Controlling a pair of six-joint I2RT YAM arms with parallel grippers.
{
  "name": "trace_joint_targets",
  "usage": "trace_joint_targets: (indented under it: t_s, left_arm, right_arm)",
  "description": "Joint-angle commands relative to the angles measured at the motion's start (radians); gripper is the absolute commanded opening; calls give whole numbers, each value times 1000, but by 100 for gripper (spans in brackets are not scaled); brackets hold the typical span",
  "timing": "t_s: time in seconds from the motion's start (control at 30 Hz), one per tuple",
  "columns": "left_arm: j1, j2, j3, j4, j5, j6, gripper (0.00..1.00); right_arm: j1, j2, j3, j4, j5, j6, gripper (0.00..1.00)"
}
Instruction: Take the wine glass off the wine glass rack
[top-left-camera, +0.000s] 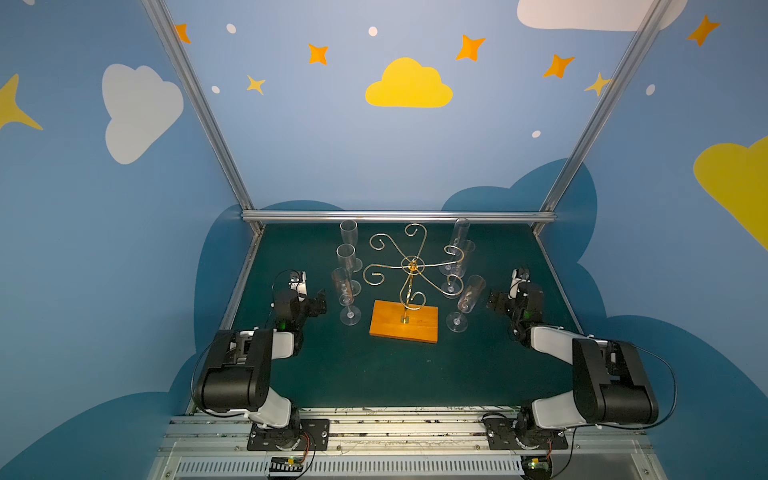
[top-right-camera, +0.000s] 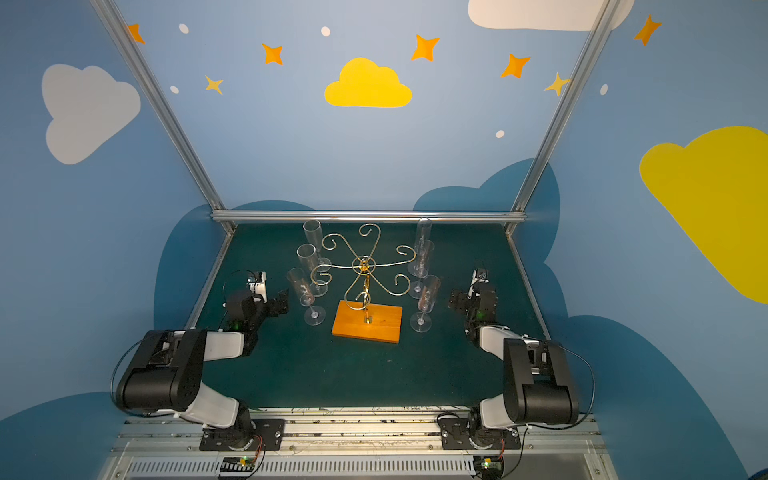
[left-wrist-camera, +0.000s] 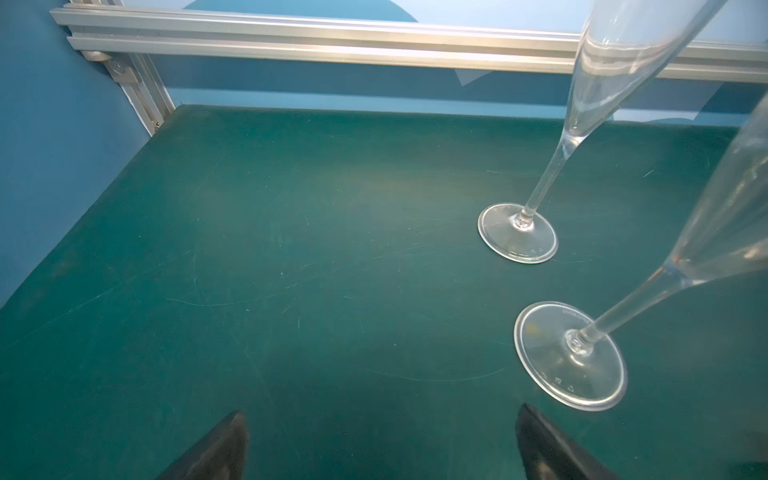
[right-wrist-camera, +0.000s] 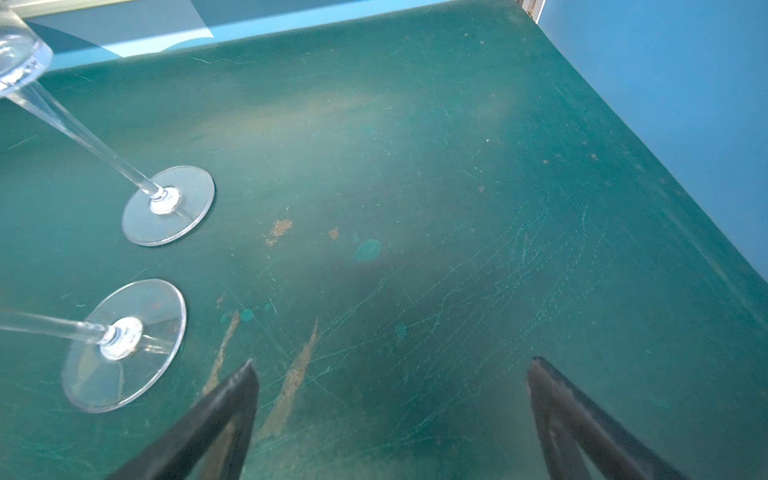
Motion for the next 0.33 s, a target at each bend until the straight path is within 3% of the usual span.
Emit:
trace_joint_targets:
  t_s: [0.0,0.3]
  left_arm:
    - [-2,-12,11,-16,5,14,100]
    - [-4,-15,5,-10,5,14,99]
  right_arm:
    - [5,-5,17,-20,9,7,99]
    - [5,-9,12,-16,7,6,99]
